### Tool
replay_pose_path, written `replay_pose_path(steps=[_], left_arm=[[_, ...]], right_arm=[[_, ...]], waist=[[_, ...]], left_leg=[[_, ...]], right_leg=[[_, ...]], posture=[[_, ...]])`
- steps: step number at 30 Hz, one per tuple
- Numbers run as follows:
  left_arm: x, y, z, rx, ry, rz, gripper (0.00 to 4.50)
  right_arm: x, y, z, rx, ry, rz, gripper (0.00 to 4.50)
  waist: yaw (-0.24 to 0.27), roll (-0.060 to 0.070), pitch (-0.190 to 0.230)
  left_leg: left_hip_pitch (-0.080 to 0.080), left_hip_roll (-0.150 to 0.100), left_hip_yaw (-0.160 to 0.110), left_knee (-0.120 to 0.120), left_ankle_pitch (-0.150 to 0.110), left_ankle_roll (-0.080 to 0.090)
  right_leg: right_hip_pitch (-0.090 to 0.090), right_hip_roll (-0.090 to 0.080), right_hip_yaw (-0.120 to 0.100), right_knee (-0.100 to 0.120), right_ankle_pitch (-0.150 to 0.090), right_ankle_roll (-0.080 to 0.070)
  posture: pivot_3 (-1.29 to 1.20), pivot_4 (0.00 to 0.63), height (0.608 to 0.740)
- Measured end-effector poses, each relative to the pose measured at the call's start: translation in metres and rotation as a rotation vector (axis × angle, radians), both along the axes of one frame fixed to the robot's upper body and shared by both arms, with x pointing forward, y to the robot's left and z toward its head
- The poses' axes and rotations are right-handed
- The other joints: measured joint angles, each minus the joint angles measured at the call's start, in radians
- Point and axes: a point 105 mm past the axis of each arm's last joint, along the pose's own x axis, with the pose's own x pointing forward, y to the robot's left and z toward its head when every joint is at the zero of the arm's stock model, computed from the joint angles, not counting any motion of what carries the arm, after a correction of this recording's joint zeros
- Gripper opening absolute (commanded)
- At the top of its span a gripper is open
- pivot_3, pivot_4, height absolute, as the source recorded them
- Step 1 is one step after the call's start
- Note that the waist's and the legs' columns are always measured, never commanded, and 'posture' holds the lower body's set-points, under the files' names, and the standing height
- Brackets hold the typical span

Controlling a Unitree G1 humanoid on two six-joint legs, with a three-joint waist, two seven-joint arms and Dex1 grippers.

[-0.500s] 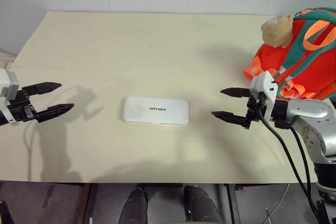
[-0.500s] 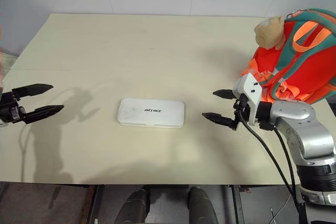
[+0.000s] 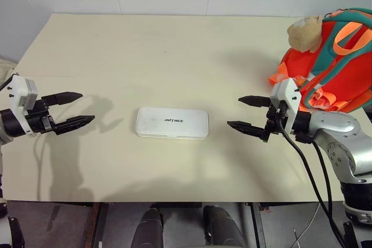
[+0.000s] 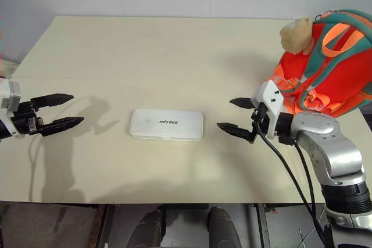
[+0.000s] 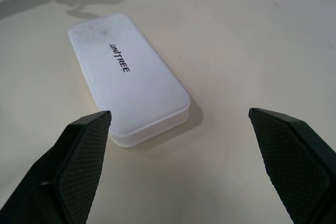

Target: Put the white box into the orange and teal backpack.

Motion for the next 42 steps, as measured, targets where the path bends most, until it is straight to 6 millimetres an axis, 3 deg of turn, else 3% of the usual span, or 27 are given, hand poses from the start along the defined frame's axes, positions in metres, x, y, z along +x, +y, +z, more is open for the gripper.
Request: replay_pose_path(steps=[9, 14, 20, 24, 32, 42], left_arm=[[-0.001, -0.006, -0.009, -0.040, 0.087, -0.006, 4.50], [0.004, -0.016, -0.032, -0.121, 0.300, 0.045, 4.50], [0.014, -0.032, -0.028, -0.308, 0.380, 0.028, 4.50], [0.021, -0.036, -0.026, -0.386, 0.410, 0.031, 4.50], [0.030, -0.037, -0.048, -0.409, 0.561, 0.069, 4.50], [0.046, -0.049, -0.049, -0.466, 0.598, 0.028, 4.50]], right_arm=[[0.009, 0.007, -0.015, -0.098, -0.019, -0.039, 4.44], [0.028, 0.008, -0.025, -0.144, -0.085, -0.102, 4.44], [0.048, 0.006, -0.052, -0.221, -0.111, -0.183, 4.44], [0.053, 0.012, -0.050, -0.243, -0.156, -0.176, 4.44], [0.050, 0.022, -0.052, -0.248, -0.180, -0.151, 4.44], [0.046, 0.032, -0.050, -0.229, -0.194, -0.125, 4.44]], waist=[[0.001, 0.000, 0.000], [0.000, 0.000, 0.000], [0.000, 0.000, 0.000], [-0.002, 0.000, 0.000], [-0.001, 0.000, 0.000], [0.001, 0.000, 0.000]], left_leg=[[0.000, 0.000, 0.000, 0.000, 0.000, 0.000], [0.000, 0.000, 0.000, 0.001, 0.000, 0.000], [0.000, 0.000, 0.000, 0.002, 0.000, 0.000], [0.000, 0.000, 0.000, 0.002, 0.000, 0.000], [0.001, 0.000, 0.000, 0.002, 0.000, 0.000], [0.001, 0.000, 0.000, 0.004, 0.001, -0.001]], right_leg=[[0.000, 0.000, 0.000, 0.001, 0.000, 0.000], [0.000, 0.000, 0.000, 0.003, 0.000, 0.000], [-0.001, 0.000, 0.000, 0.004, 0.000, 0.000], [-0.001, 0.000, 0.000, 0.005, 0.000, 0.000], [-0.001, 0.001, 0.000, 0.006, 0.000, 0.000], [-0.001, 0.001, 0.000, 0.007, 0.000, 0.000]], posture=[[0.00, 0.150, 0.740], [0.00, 0.150, 0.740], [0.00, 0.150, 0.740], [0.00, 0.150, 0.740], [0.00, 0.150, 0.740], [0.00, 0.150, 0.740]])
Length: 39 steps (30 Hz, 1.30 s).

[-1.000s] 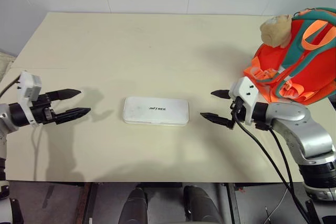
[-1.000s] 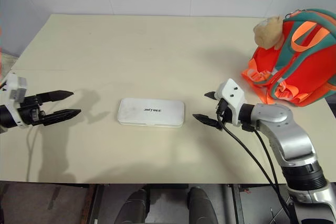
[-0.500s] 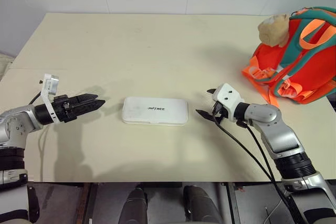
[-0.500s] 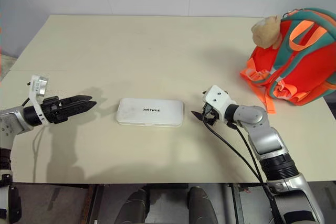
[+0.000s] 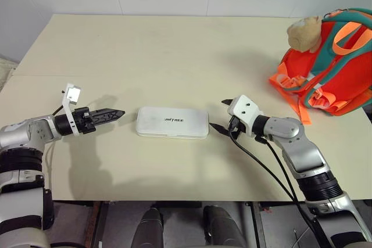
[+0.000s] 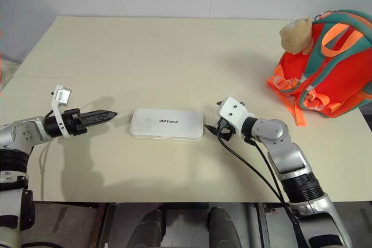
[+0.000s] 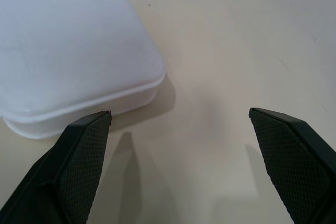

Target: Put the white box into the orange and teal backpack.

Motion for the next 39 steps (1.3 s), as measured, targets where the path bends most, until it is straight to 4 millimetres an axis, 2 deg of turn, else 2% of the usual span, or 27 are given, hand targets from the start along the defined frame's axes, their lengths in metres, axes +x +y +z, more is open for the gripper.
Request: replay_pose_path(steps=[12, 19, 33, 39], left_arm=[[0.005, -0.017, -0.012, -0.032, 0.071, -0.071, 4.50], [0.005, -0.027, -0.016, -0.044, 0.113, -0.117, 4.50], [0.009, -0.031, -0.015, -0.009, 0.121, -0.156, 4.50], [0.012, -0.036, -0.006, -0.016, 0.092, -0.207, 4.50]], right_arm=[[-0.002, 0.006, -0.001, 0.003, 0.009, 0.030, 4.44], [0.000, 0.015, 0.006, 0.009, -0.017, 0.064, 4.44], [-0.001, 0.021, 0.007, 0.005, -0.040, 0.114, 4.44], [-0.002, 0.021, 0.008, 0.006, -0.042, 0.125, 4.44]], waist=[[0.000, 0.000, 0.000], [-0.006, 0.000, 0.000], [-0.002, 0.000, 0.000], [-0.004, 0.000, 0.000]], left_leg=[[0.000, 0.000, 0.000, 0.000, 0.000, 0.000], [0.000, 0.000, 0.000, 0.000, 0.000, 0.000], [0.000, 0.000, 0.000, 0.001, 0.000, 0.000], [0.000, 0.000, 0.000, 0.000, 0.000, 0.000]], right_leg=[[0.000, 0.000, 0.000, 0.001, 0.000, 0.000], [0.000, 0.000, 0.000, 0.001, 0.000, 0.000], [0.000, 0.000, 0.000, 0.001, 0.000, 0.000], [0.000, 0.000, 0.000, 0.001, 0.000, 0.000]], posture=[[0.00, 0.150, 0.740], [0.00, 0.150, 0.740], [0.00, 0.150, 0.740], [0.00, 0.150, 0.740]])
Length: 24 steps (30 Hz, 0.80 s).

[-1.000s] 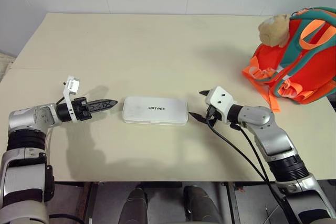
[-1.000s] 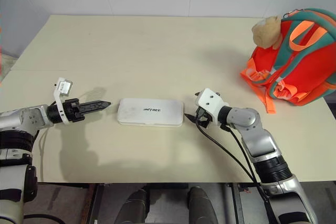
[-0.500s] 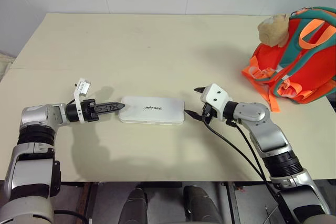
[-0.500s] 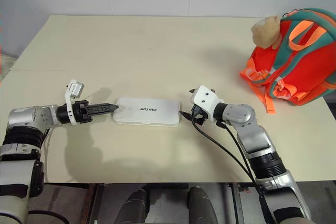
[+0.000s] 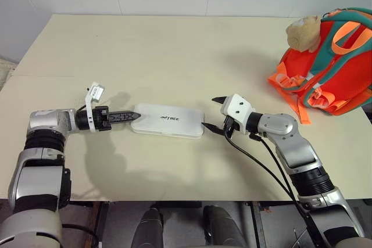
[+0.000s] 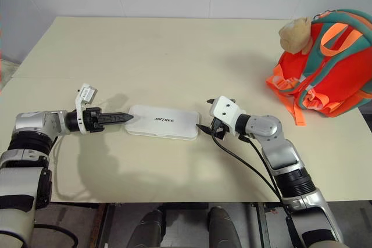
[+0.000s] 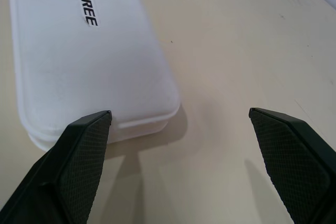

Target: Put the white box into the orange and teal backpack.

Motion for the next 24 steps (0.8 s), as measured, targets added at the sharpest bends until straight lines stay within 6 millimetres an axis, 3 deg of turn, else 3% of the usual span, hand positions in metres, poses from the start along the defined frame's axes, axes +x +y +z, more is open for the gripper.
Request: replay_pose_path(steps=[24], left_arm=[[-0.001, -0.003, -0.007, 0.096, 0.047, -0.071, 4.50]], right_arm=[[-0.015, 0.004, 0.000, 0.000, -0.013, 0.091, 4.44]], waist=[[0.000, 0.000, 0.000]], left_leg=[[0.000, 0.000, 0.000, 0.000, 0.000, 0.000]], right_leg=[[0.000, 0.000, 0.000, 0.000, 0.000, 0.001]], posture=[[0.00, 0.150, 0.740]])
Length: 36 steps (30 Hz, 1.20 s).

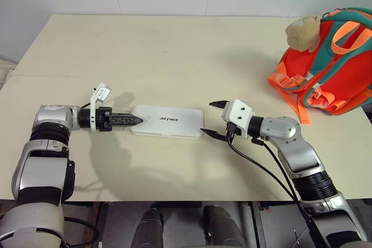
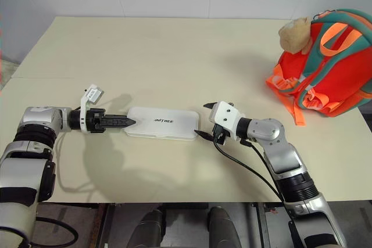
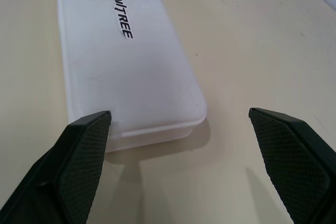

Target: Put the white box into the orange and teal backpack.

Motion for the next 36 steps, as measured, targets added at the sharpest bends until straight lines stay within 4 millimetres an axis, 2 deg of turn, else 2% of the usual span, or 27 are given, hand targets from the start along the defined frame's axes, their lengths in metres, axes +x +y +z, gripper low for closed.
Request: replay_pose_path(steps=[1, 9, 11, 26, 31, 36], left_arm=[[0.000, 0.000, 0.000, -0.002, 0.001, 0.001, 4.50], [0.002, 0.001, 0.008, -0.075, 0.024, 0.041, 1.97], [0.003, 0.000, 0.010, -0.102, 0.019, 0.042, 1.46], [0.004, -0.004, 0.016, -0.147, 0.004, 0.038, 1.39], [0.008, -0.004, 0.034, -0.232, -0.030, 0.064, 1.32], [0.005, -0.003, 0.051, -0.276, -0.064, 0.094, 1.28]], right_arm=[[0.000, 0.000, 0.000, 0.000, -0.001, 0.002, 4.44], [-0.001, 0.001, 0.000, -0.001, 0.002, 0.007, 4.50], [-0.002, 0.001, 0.000, 0.005, 0.004, 0.011, 4.50], [-0.002, 0.001, -0.001, 0.009, 0.008, 0.010, 4.50], [0.001, -0.003, 0.003, 0.036, -0.002, -0.022, 4.50], [0.006, -0.016, 0.019, 0.108, -0.021, -0.091, 4.50]], waist=[[0.000, 0.000, 0.000], [0.000, 0.000, 0.000], [0.001, 0.000, 0.000], [0.001, 0.000, 0.000], [0.000, 0.000, 0.000], [-0.003, 0.000, 0.000]], left_leg=[[0.000, 0.000, 0.000, 0.000, 0.000, 0.000], [0.000, 0.000, 0.000, 0.000, 0.000, 0.000], [0.000, 0.000, 0.000, 0.000, 0.000, 0.000], [0.000, 0.000, 0.000, 0.001, 0.000, 0.000], [0.000, 0.000, 0.000, 0.000, 0.000, 0.000], [0.000, 0.000, 0.000, -0.001, 0.000, 0.000]], right_leg=[[0.000, 0.000, 0.000, 0.000, 0.000, 0.000], [0.000, 0.000, 0.000, 0.000, 0.000, 0.000], [0.000, 0.000, 0.000, 0.000, 0.000, 0.000], [0.000, 0.000, 0.000, 0.001, 0.000, 0.000], [0.000, 0.000, 0.000, 0.001, 0.000, 0.000], [0.000, 0.000, 0.000, 0.001, 0.000, 0.000]], posture=[[0.00, 0.150, 0.740], [0.00, 0.150, 0.740], [0.00, 0.150, 0.740], [0.00, 0.150, 0.740], [0.00, 0.150, 0.740], [0.00, 0.150, 0.740]])
